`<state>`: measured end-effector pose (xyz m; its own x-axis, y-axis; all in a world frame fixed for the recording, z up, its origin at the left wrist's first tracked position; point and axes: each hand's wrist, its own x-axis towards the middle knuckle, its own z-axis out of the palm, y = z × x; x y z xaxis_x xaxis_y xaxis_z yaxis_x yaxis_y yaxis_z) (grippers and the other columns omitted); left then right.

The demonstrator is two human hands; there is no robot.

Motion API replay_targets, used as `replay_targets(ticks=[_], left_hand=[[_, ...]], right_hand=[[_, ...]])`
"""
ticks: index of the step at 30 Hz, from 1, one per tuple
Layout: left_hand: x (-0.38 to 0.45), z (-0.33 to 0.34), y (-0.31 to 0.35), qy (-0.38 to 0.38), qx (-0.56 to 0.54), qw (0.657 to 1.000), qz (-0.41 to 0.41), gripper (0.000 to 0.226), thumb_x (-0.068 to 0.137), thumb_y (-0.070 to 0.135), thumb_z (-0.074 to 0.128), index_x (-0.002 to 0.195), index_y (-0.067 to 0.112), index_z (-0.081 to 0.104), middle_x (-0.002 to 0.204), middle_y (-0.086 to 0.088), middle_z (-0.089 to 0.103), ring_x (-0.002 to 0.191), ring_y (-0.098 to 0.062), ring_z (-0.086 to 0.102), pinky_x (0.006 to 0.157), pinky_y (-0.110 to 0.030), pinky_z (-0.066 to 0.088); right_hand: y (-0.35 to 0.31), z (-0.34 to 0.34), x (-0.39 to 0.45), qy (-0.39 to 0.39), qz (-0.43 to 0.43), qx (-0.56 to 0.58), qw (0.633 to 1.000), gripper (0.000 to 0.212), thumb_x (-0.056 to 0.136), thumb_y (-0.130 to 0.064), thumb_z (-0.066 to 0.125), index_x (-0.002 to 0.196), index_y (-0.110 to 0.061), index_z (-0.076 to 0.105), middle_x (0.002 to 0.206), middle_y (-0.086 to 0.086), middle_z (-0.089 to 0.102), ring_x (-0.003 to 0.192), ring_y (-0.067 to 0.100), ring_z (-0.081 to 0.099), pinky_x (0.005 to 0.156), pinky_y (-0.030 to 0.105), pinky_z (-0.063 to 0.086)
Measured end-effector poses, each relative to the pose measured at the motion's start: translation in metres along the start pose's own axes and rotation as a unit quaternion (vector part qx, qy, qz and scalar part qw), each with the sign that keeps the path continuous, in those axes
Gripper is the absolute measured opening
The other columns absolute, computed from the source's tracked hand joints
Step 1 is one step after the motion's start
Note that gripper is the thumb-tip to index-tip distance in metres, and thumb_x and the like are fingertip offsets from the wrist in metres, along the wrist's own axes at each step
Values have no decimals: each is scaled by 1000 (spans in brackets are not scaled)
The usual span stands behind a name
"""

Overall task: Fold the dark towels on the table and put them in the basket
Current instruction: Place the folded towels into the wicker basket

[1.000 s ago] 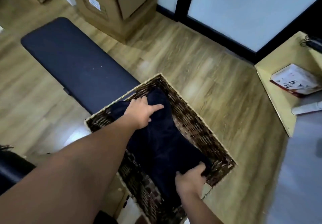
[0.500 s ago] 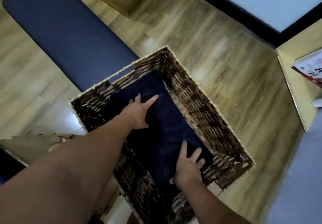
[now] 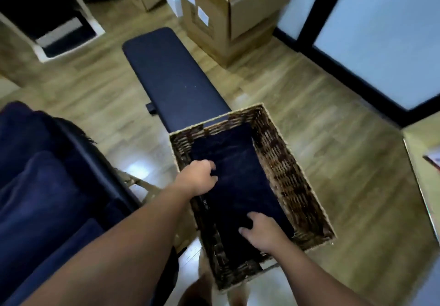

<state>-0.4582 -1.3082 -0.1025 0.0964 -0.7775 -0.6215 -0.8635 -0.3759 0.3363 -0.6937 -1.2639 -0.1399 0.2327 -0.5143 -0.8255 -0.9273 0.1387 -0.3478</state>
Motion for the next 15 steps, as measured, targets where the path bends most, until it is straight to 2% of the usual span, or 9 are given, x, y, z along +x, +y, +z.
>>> replay_targets(ticks=[2, 4, 7, 10, 12, 15], left_hand=[[-40, -4, 2, 66, -5, 998, -22, 18, 98, 35, 53, 97, 18, 61, 110, -12, 68, 104, -34, 65, 78, -36, 50], [-84, -7, 2, 135, -25, 990, -41, 20, 98, 35, 52, 84, 20, 53, 101, -13, 69, 98, -36, 65, 71, -34, 43], [-144, -6, -5, 199, -58, 976, -73, 21, 97, 33, 51, 80, 21, 49, 100, -13, 69, 97, -38, 63, 71, -35, 42], [-202, -1, -26, 257, -75, 956, -119, 19, 95, 35, 50, 84, 21, 55, 97, -8, 68, 94, -35, 63, 68, -35, 45], [-234, 3, -46, 297, -75, 940, -148, 20, 96, 34, 50, 87, 19, 58, 94, -5, 68, 90, -34, 63, 65, -36, 44], [-282, 17, -88, 344, -98, 909, -211, 19, 97, 33, 51, 90, 17, 59, 96, -4, 66, 92, -31, 62, 71, -39, 49]], right_hand=[[-10, -4, -24, -2, -37, 13, 999, 63, 97, -47, 61, 150, -18, 45, 148, 2, 52, 132, 23, 52, 105, 31, 45], [-22, -8, -48, 4, -78, -9, 997, 60, 97, -47, 60, 149, -18, 48, 146, 0, 54, 132, 19, 52, 106, 29, 44], [-41, -9, -76, -4, -134, -62, 989, 56, 99, -44, 60, 147, -17, 51, 144, 0, 57, 131, 17, 53, 105, 27, 43], [-70, -6, -102, -1, -192, -105, 976, 53, 99, -42, 59, 146, -17, 51, 139, 2, 60, 126, 19, 56, 99, 27, 46], [-91, -1, -113, 15, -234, -123, 964, 47, 99, -42, 59, 139, -19, 57, 130, 2, 65, 120, 20, 60, 94, 28, 47], [-130, 17, -124, 31, -307, -137, 941, 48, 97, -44, 61, 137, -19, 60, 128, 3, 68, 120, 20, 62, 100, 29, 48]])
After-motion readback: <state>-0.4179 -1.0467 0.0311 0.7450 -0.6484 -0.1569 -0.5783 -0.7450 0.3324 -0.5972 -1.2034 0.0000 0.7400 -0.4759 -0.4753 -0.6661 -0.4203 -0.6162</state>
